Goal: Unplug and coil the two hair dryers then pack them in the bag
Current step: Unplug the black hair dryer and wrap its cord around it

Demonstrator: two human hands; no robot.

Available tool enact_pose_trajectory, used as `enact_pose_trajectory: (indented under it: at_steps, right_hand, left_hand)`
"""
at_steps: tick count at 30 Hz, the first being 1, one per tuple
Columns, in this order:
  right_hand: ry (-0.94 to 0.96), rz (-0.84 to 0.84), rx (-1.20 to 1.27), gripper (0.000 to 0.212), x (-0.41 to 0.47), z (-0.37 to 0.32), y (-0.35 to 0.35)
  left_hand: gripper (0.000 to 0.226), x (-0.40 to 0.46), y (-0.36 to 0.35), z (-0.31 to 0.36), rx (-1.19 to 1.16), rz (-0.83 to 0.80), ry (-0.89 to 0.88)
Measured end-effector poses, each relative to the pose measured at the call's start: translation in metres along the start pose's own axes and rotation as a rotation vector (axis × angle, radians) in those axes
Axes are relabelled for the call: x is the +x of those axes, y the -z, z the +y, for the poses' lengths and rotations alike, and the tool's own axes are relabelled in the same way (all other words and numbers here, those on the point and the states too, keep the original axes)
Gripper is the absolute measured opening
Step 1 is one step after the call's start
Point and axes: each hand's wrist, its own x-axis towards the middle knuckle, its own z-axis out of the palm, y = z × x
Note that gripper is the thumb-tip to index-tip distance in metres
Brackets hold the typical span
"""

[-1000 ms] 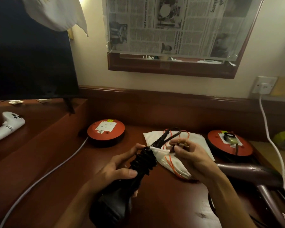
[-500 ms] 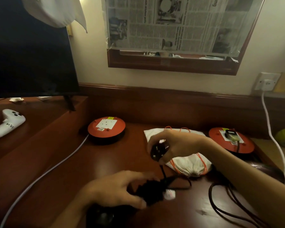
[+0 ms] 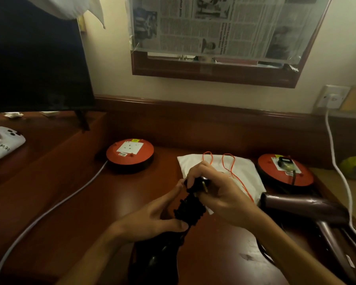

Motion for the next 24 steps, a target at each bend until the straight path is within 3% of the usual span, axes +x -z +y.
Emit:
enact_pose_trajectory:
  at_steps: [2, 6, 9, 13, 20, 22, 24]
  right_hand:
    - [0.004, -0.007, 0.027, 0.047, 0.001, -0.003, 0.001]
    - [-0.006, 0.004, 0.121, 0.043, -0.002, 0.003, -0.002]
    - [-0.07, -0.049, 0.296, 0.028, -0.008, 0.011, -0.006]
    - [-0.079, -0.083, 0.141, 0.023, -0.012, 0.013, -0.009]
    - [-0.205, 0.474, -0.167, 0.036, -0.026, 0.015, -0.028]
    - [-0.263, 0.492, -0.041, 0.031, -0.031, 0.011, -0.038]
    - [-0.325, 0.494, 0.264, 0.028, -0.032, 0.003, -0.04]
  left_hand:
    - [0.099, 0.002, -0.002, 0.001, 0.057, 0.015, -0.008]
    - [0.072, 0.005, -0.008, 0.013, 0.12, 0.064, -0.1]
    - [0.059, 0.007, -0.009, 0.015, 0.176, 0.137, -0.117]
    - [0.052, 0.007, -0.01, 0.012, 0.224, 0.19, -0.141]
    - [0.067, 0.006, -0.016, 0.012, 0.423, 0.429, -0.157]
    - [0.073, 0.007, -0.02, 0.01, 0.494, 0.495, -0.146]
    - [0.078, 0.005, -0.027, 0.01, 0.572, 0.549, -0.14]
